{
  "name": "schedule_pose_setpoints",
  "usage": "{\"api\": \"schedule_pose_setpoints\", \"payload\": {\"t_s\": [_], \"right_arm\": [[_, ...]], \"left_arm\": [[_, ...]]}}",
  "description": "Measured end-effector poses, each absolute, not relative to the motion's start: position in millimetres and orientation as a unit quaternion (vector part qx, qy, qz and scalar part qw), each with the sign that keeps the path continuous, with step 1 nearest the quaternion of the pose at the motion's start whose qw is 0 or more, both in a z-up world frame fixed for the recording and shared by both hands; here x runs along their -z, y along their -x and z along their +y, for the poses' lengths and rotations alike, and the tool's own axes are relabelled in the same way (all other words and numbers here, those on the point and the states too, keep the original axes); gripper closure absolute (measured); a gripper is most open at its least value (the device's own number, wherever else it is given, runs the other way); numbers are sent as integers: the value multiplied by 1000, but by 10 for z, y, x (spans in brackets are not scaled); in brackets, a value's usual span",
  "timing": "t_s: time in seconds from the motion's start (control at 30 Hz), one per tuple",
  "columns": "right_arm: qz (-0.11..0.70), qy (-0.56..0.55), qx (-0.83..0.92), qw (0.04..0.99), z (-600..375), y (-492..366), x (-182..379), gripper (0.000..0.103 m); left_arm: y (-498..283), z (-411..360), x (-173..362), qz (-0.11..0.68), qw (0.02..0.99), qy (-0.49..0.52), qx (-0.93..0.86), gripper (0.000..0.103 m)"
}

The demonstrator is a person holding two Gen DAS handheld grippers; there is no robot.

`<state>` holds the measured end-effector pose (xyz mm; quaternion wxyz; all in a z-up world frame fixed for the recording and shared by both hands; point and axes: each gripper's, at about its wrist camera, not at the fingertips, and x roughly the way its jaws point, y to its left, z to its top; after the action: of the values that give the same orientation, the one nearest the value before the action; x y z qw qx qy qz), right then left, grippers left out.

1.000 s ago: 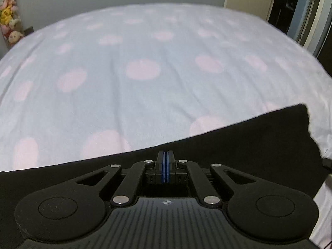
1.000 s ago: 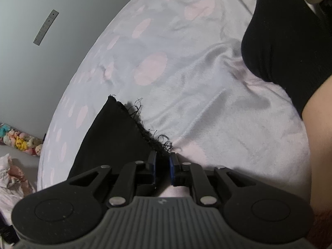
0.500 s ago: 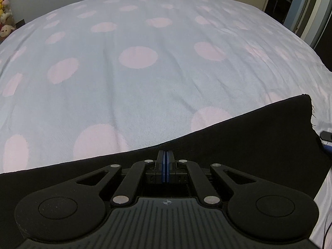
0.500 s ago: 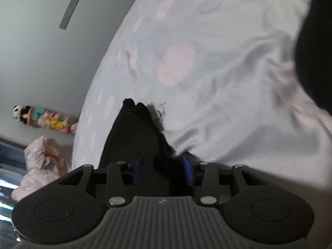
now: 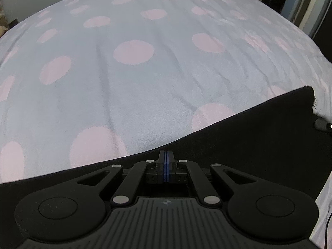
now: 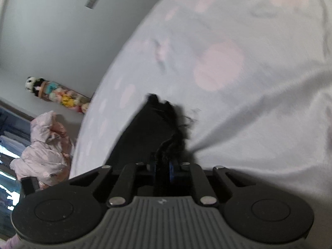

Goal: Fold clothes

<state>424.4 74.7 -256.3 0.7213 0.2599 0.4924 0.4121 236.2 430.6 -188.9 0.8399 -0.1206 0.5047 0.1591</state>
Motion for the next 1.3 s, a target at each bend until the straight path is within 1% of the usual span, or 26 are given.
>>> {"api": "schedule_pose_setpoints", "payload": {"t_s": [0.1,0.23,0.37,0.5,0.6,0.7,0.77,1.07,1.17,1.3], "right_arm": [[464,-271,-428,727,699,-4163,2380,91],[448,-305,-431,721,699,-4111,2183,91],[432,-319,-448,714,817,-4009,1759,91],[411,-301,-477,716,1033,-3817,1236,91],[402,-283,-485,724,1107,-3658,1001,91],[398,-281,-486,725,1163,-3566,881,91],[395,-281,-489,725,1208,-3532,834,91],[391,-283,-508,713,1306,-3367,734,91],[385,-278,-520,710,1363,-3287,685,91],[379,-281,-529,705,1358,-3214,604,91]], "left_arm": [[-2393,4273,1881,512,837,107,-159,102],[-2422,4226,1874,519,834,92,-162,102],[-2428,4224,1869,519,833,95,-167,102],[-2265,4225,1745,495,844,118,-170,102],[-2097,4214,1634,472,854,140,-169,102],[-1787,4104,1527,452,865,165,-142,102],[-1607,3981,1532,454,868,158,-127,102],[-1445,3628,1870,490,857,113,-117,103],[-1430,3647,1824,489,857,113,-117,103],[-1214,3607,1645,466,870,120,-110,103]]}}
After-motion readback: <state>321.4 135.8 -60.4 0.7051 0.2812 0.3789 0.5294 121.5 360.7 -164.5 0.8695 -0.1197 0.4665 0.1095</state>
